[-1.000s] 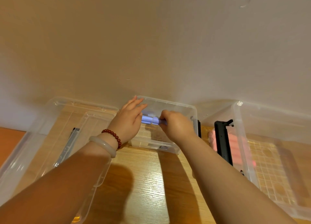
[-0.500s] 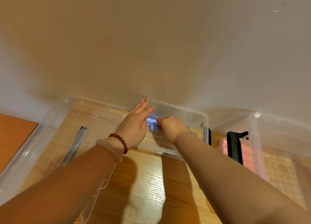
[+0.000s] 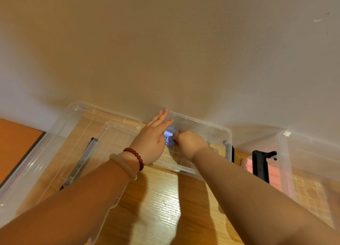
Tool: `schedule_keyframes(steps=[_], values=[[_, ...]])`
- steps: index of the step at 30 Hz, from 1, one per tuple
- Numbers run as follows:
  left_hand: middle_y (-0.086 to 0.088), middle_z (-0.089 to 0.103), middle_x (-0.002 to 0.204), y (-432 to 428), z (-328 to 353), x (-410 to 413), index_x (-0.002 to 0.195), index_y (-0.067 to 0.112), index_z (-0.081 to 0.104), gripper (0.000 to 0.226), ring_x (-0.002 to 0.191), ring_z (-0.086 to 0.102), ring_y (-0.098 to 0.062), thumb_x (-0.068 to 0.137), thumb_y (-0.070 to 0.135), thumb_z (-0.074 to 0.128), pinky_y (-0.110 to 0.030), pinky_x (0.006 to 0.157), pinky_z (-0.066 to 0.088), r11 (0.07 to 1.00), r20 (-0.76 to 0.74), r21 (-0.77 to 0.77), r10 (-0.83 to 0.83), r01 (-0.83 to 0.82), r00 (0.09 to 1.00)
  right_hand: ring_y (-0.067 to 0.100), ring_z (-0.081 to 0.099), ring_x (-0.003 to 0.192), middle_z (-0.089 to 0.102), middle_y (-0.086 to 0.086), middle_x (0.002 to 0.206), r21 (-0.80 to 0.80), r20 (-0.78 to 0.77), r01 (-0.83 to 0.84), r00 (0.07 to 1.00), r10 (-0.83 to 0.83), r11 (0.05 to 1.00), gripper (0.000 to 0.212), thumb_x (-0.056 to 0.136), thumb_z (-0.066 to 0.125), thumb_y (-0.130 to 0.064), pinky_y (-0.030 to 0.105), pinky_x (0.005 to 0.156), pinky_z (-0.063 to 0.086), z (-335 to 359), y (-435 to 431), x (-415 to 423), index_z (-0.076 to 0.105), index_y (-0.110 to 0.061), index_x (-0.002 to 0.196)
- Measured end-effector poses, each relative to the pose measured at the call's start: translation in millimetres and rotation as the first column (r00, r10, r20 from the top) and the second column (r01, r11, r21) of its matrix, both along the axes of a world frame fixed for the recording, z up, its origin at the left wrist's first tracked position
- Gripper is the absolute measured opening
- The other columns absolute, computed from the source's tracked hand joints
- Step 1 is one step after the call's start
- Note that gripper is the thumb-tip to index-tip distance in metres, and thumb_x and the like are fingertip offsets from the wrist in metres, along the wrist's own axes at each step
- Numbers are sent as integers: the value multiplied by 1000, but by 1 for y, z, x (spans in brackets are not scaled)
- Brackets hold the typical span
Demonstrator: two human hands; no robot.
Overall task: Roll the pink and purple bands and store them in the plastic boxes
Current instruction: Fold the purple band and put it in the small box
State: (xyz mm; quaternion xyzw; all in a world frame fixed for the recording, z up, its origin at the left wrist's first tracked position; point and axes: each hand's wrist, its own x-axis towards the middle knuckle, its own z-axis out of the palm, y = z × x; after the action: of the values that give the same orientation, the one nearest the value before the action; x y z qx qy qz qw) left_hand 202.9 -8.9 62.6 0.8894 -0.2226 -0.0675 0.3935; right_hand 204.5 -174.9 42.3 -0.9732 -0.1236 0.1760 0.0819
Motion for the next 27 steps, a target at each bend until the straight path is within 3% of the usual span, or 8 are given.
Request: schedule_keyframes(steps=[3, 11, 15, 19, 27], values=[[19, 7, 150, 0, 0, 0, 145, 14, 40, 52, 138, 1, 7, 97, -6, 33, 3, 104, -2, 1000, -3, -1, 0, 0, 1000, 33, 59, 96, 58, 11, 107, 19, 18, -24, 1000, 24, 1000, 15, 98, 50, -19, 31, 74, 40, -1, 6, 1, 61, -14, 106], [18, 8, 150, 0, -1, -1, 144, 13, 41, 53, 139, 3, 6, 96, -8, 33, 2, 104, -1, 1000, -4, -15, 4, -4, 1000, 28, 56, 97, 58, 12, 112, 73, -25, 45, 999, -43, 996, 18, 97, 49, -15, 26, 74, 32, -2, 8, 4, 61, -7, 108], [18, 9, 149, 0, -1, -1, 144, 13, 42, 53, 139, 3, 6, 96, -8, 32, 3, 104, -1, 1000, -4, -23, 10, -10, 1000, 30, 57, 101, 54, 6, 102, 94, -55, 35, 998, -30, 995, 21, 98, 49, -20, 25, 76, 34, -4, 8, 6, 63, -7, 107], [18, 10, 150, 0, -3, -1, 143, 14, 43, 53, 140, 3, 5, 96, -8, 32, 2, 104, 0, 1000, -9, -27, 15, -16, 1000, 32, 58, 105, 57, 12, 118, 24, -40, 2, 999, -1, 1000, 24, 100, 48, -19, 30, 81, 41, -9, 11, 9, 61, -8, 117], [17, 11, 149, -1, -2, 0, 142, 12, 44, 52, 140, 5, 4, 96, -9, 33, 2, 105, 1, 1000, 6, -20, 11, -11, 1000, 32, 60, 105, 59, 12, 119, -5, -36, 39, 999, -39, 999, 31, 100, 49, -23, 32, 84, 48, -19, 15, 11, 56, -7, 126]])
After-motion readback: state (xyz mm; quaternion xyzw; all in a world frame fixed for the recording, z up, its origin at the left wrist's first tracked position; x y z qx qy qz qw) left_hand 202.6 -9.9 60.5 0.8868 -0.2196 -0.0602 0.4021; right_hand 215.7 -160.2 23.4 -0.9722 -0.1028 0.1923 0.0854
